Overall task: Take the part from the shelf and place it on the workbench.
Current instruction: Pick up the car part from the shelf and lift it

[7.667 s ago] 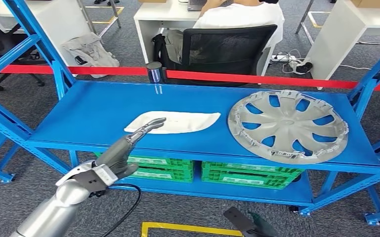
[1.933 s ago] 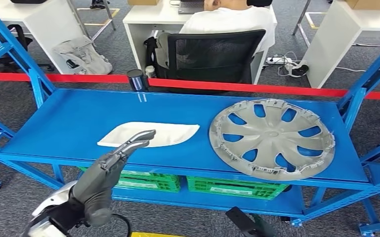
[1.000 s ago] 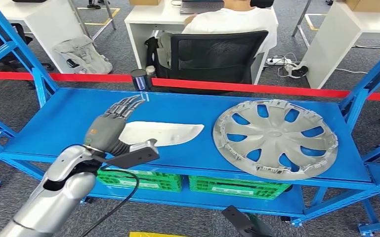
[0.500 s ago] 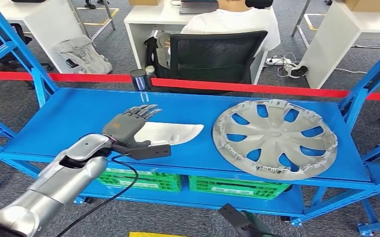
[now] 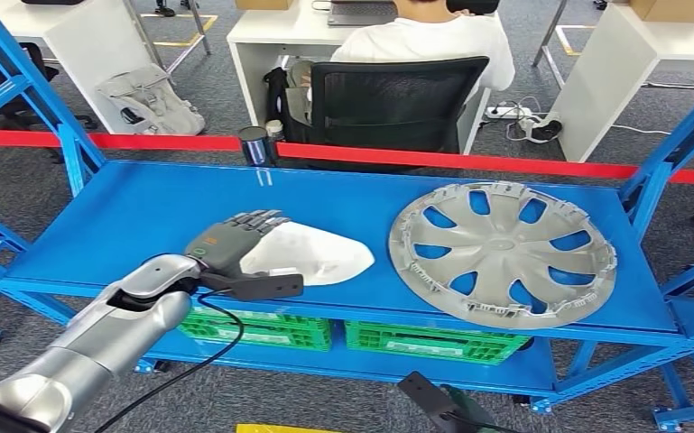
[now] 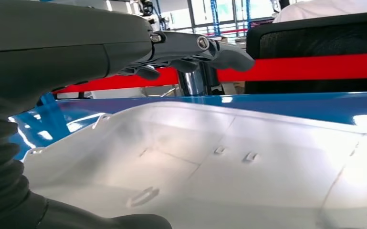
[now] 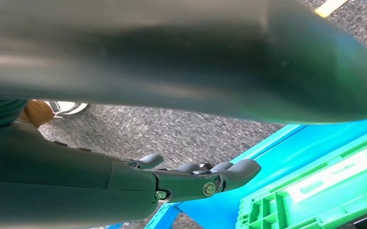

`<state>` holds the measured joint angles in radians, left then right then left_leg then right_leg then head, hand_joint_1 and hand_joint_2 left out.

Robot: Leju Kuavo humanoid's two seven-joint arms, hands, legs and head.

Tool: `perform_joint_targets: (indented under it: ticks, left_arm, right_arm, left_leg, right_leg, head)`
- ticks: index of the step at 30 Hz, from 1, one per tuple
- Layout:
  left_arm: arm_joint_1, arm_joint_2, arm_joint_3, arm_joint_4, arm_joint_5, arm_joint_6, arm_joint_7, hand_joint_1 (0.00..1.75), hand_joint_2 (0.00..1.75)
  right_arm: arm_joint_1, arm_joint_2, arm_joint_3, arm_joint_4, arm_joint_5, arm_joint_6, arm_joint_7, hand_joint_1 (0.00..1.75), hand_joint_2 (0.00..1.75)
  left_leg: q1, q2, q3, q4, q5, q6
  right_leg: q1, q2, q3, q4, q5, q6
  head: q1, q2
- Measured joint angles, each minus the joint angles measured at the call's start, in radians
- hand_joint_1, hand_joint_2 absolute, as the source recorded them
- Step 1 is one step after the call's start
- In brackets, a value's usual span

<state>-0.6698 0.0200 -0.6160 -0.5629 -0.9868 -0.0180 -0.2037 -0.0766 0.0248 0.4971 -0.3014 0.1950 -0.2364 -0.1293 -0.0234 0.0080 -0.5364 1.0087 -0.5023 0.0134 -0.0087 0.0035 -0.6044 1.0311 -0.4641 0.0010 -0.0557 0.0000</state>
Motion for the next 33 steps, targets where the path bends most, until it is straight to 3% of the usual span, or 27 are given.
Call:
perform_joint_targets:
  ticks: [9,22,27,33]
  left_arm:
    - [0.0,0.014,0.008,-0.033,0.057,0.038,-0.025,0.0,1.75]
    - [0.018,0.01,0.044,-0.178,0.155,0.117,-0.064,0.0,1.75]
    - [0.024,0.011,0.051,-0.219,0.162,0.103,-0.062,0.0,1.75]
    - [0.025,0.023,0.049,-0.254,0.147,0.021,-0.035,0.0,1.75]
  right_arm:
    - [0.002,0.0,0.0,0.0,0.005,0.002,-0.001,0.0,0.0]
    - [0.008,0.0,-0.002,0.0,0.012,-0.005,-0.017,0.0,0.0]
    - [0.008,0.0,-0.003,0.0,0.013,0.0,-0.018,0.0,0.0]
    - [0.008,0.0,-0.004,0.0,0.012,0.007,-0.021,0.0,0.0]
  left_leg:
    - [0.0,0.0,0.0,0.0,0.0,0.0]
    - [0.0,0.0,0.0,0.0,0.0,0.0]
    - [0.0,0.0,0.0,0.0,0.0,0.0]
    - [0.0,0.0,0.0,0.0,0.0,0.0]
  right_leg:
    - [0.0,0.0,0.0,0.0,0.0,0.0]
    - [0.0,0.0,0.0,-0.001,0.0,0.0]
    - [0.0,0.0,0.0,-0.001,0.0,0.0]
    - [0.0,0.0,0.0,-0.001,0.0,0.0]
  head:
    - [0.0,0.0]
    - [0.0,0.0]
    - [0.0,0.0]
    - [0.0,0.0]
